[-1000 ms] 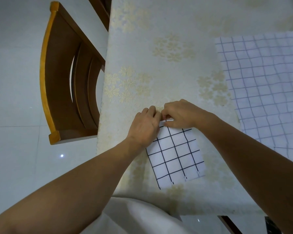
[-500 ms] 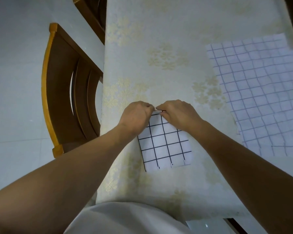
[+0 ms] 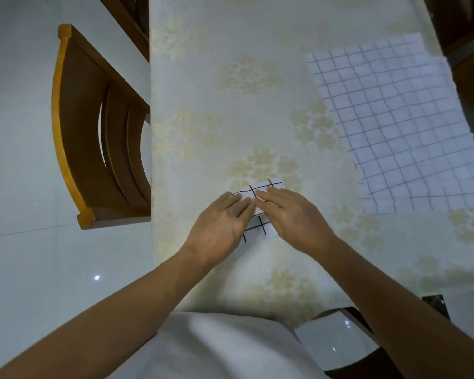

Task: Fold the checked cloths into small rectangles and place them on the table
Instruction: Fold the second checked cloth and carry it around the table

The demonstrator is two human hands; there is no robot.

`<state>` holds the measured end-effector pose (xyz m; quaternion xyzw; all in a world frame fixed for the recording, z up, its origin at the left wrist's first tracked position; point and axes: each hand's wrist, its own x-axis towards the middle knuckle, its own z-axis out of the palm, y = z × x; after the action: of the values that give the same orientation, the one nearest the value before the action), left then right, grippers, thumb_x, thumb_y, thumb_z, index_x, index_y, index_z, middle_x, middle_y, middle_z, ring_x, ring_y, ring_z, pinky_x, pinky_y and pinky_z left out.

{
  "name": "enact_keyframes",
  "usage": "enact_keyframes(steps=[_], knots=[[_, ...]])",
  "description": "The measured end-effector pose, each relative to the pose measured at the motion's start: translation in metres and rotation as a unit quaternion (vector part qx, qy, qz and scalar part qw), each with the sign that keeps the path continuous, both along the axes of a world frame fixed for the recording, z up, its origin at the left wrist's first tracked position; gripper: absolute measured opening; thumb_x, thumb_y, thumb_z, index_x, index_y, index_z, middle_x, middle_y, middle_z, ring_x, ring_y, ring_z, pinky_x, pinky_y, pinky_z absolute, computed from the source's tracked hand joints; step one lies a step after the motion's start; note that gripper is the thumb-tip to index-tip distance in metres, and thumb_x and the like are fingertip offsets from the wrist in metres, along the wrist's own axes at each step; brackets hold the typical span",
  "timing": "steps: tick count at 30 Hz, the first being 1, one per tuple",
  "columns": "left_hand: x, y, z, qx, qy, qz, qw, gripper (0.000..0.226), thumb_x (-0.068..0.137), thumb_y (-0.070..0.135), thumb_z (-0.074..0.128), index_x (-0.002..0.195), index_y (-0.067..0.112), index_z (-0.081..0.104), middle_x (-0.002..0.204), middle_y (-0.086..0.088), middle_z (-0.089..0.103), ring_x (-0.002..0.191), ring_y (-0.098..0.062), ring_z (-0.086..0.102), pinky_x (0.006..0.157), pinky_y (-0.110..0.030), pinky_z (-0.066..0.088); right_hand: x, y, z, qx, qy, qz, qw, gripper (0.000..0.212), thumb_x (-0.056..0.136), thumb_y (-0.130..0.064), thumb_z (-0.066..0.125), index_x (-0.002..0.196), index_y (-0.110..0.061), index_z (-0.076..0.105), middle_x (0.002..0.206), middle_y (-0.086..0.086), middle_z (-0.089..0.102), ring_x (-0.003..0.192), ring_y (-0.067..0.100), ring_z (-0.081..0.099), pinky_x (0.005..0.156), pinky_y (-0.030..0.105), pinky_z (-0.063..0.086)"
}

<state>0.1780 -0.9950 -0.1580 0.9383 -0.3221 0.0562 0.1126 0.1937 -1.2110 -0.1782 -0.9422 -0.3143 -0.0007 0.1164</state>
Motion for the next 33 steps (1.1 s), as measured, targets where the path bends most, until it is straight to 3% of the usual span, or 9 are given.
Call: enact_keyframes(steps=[3,7,11,15,18,24,28,33], knots=[[-0.017,-0.003,-0.013,0.018,0.032,-0.002,0.999,0.053,0.065,-0.004,0.081,0.116,0.000,0.070,0.114,-0.016,0.071,0.103,-0.036,0.069,0.093,-0.043,0.054,-0.020,-0.003,-0.009,0.009,0.011,-0.021,1.000,0.044,0.087,0.000,0.066,0.128,-0.015,0.066,0.137,0.004,0.062,0.128,0.027,0.057,0.099,0.044,0.052],[-0.035,-0.010,-0.022,0.033,0.069,-0.013,0.997,0.059,0.061,-0.003,0.082,0.119,0.000,0.069,0.116,-0.017,0.071,0.104,-0.034,0.069,0.093,-0.039,0.054,-0.039,-0.004,-0.017,0.004,0.011,-0.026,1.000,0.042,0.083,-0.005,0.073,0.123,-0.018,0.070,0.135,0.001,0.063,0.125,0.026,0.059,0.091,0.038,0.055],[-0.047,-0.014,-0.031,0.040,0.104,-0.003,0.994,0.053,0.068,-0.001,0.081,0.120,0.001,0.067,0.122,-0.018,0.067,0.111,-0.037,0.065,0.095,-0.043,0.053,-0.049,-0.009,-0.028,-0.013,0.018,-0.041,0.999,0.042,0.084,-0.006,0.072,0.125,-0.018,0.068,0.139,0.004,0.060,0.129,0.031,0.055,0.101,0.044,0.049],[-0.053,-0.016,-0.031,0.034,0.129,-0.002,0.991,0.040,0.092,0.021,0.058,0.130,0.007,0.059,0.139,-0.017,0.056,0.130,-0.035,0.052,0.107,-0.047,0.043,-0.054,-0.013,-0.033,-0.020,0.005,-0.057,0.998,0.037,0.092,-0.008,0.057,0.127,-0.016,0.067,0.142,0.006,0.057,0.134,0.033,0.049,0.109,0.050,0.042],[-0.051,-0.016,-0.027,0.025,0.135,0.009,0.991,0.043,0.101,0.034,0.036,0.133,0.016,0.058,0.150,-0.014,0.046,0.139,-0.031,0.041,0.115,-0.048,0.032,-0.059,-0.018,-0.035,-0.020,-0.003,-0.089,0.996,0.039,0.095,-0.011,0.045,0.127,-0.017,0.066,0.143,0.006,0.056,0.137,0.032,0.047,0.112,0.056,0.035],[-0.025,-0.019,-0.037,0.048,0.134,0.076,0.987,0.057,0.105,0.040,0.029,0.156,0.014,0.024,0.164,-0.015,0.016,0.151,-0.030,0.017,0.121,-0.050,0.018,-0.068,-0.022,-0.031,0.037,-0.012,-0.124,0.991,0.043,0.088,-0.009,0.042,0.123,-0.008,0.068,0.136,0.010,0.061,0.135,0.031,0.050,0.115,0.058,0.031],[-0.012,-0.031,-0.051,0.093,0.142,0.102,0.980,0.072,0.104,0.051,0.020,0.157,0.005,0.005,0.165,-0.015,0.001,0.153,-0.027,0.002,0.123,-0.048,0.012,-0.045,-0.009,-0.025,0.087,-0.030,-0.158,0.983,0.040,0.093,-0.002,0.045,0.130,0.000,0.061,0.141,0.017,0.055,0.138,0.033,0.046,0.115,0.053,0.034],[-0.012,-0.044,-0.064,0.087,0.164,0.117,0.976,0.071,0.103,0.050,0.014,0.157,0.006,0.002,0.166,-0.013,0.001,0.153,-0.024,-0.002,0.123,-0.048,0.008,-0.001,0.019,-0.028,0.009,0.034,-0.044,0.998,0.050,0.107,-0.031,0.035,0.150,-0.006,0.038,0.160,0.009,0.031,0.151,0.022,0.021,0.122,0.045,0.021]])
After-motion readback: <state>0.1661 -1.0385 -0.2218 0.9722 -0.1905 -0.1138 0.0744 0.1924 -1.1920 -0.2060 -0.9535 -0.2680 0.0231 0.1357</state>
